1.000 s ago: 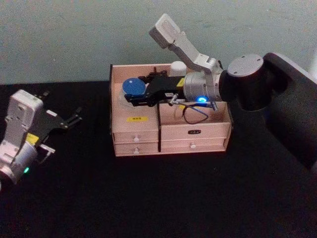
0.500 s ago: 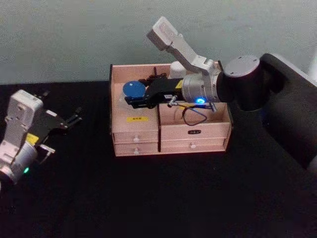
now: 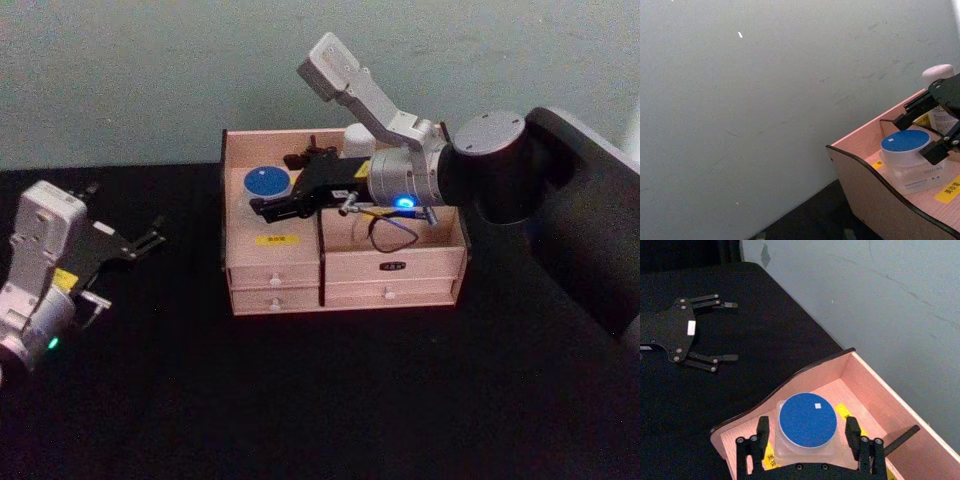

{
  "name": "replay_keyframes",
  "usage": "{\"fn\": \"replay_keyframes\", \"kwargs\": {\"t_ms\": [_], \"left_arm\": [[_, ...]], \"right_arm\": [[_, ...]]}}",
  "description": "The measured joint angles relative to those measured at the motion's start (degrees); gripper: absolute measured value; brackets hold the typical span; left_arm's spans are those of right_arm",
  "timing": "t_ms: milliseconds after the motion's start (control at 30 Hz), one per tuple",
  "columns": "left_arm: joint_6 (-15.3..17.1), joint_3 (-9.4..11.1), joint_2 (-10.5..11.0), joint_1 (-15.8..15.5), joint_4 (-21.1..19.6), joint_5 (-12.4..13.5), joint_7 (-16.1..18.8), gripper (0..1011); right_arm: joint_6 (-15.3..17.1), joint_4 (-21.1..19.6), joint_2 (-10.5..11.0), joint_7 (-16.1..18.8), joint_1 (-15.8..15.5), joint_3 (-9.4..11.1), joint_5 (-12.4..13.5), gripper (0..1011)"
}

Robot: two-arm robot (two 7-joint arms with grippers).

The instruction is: Pick up the facial cleanser and watermelon frost from the table and place them into the tiered storage box.

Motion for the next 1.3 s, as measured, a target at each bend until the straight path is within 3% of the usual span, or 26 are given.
{"fn": "replay_keyframes", "kwargs": {"t_ms": [67,467,600,800,933,1033,1067,1167,1233,1267,1300], "left_arm": [[0.0,0.0,0.0,0.0,0.0,0.0,0.0,1001],[0.0,0.0,0.0,0.0,0.0,0.0,0.0,1001],[0.0,0.0,0.0,0.0,0.0,0.0,0.0,1001],[0.0,0.0,0.0,0.0,0.0,0.0,0.0,1001],[0.0,0.0,0.0,0.0,0.0,0.0,0.0,1001],[0.0,0.0,0.0,0.0,0.0,0.0,0.0,1001],[0.0,0.0,0.0,0.0,0.0,0.0,0.0,1001],[0.0,0.0,0.0,0.0,0.0,0.0,0.0,1001],[0.0,0.0,0.0,0.0,0.0,0.0,0.0,1001],[0.0,0.0,0.0,0.0,0.0,0.0,0.0,1001],[0.0,0.0,0.0,0.0,0.0,0.0,0.0,1001]], "right_arm": [[0.0,-0.01,0.01,0.0,0.0,0.0,0.01,1000],[-0.07,-0.36,0.08,0.1,-0.13,0.07,0.07,1000],[-0.62,-2.98,0.85,0.32,-0.73,0.95,0.38,1000],[-2.49,-10.94,3.5,-1.14,-3.24,3.51,1.39,1000],[-4.57,-20.07,7.01,-4.58,-8.24,6.95,2.68,1000],[-5.98,-24.44,8.74,-7.23,-11.72,8.93,3.08,1000],[-7.02,-27.76,10.07,-9.49,-14.9,10.63,3.14,1000],[-8.45,-32.02,11.77,-13.31,-19.71,13.18,2.98,1000],[-9.98,-36.6,13.64,-18.69,-26.25,16.6,1.73,1000],[-9.98,-36.6,13.64,-18.69,-26.25,16.6,1.73,1000],[-10.35,-38.33,14.3,-21.55,-29.35,18.35,1.1,1000]]}}
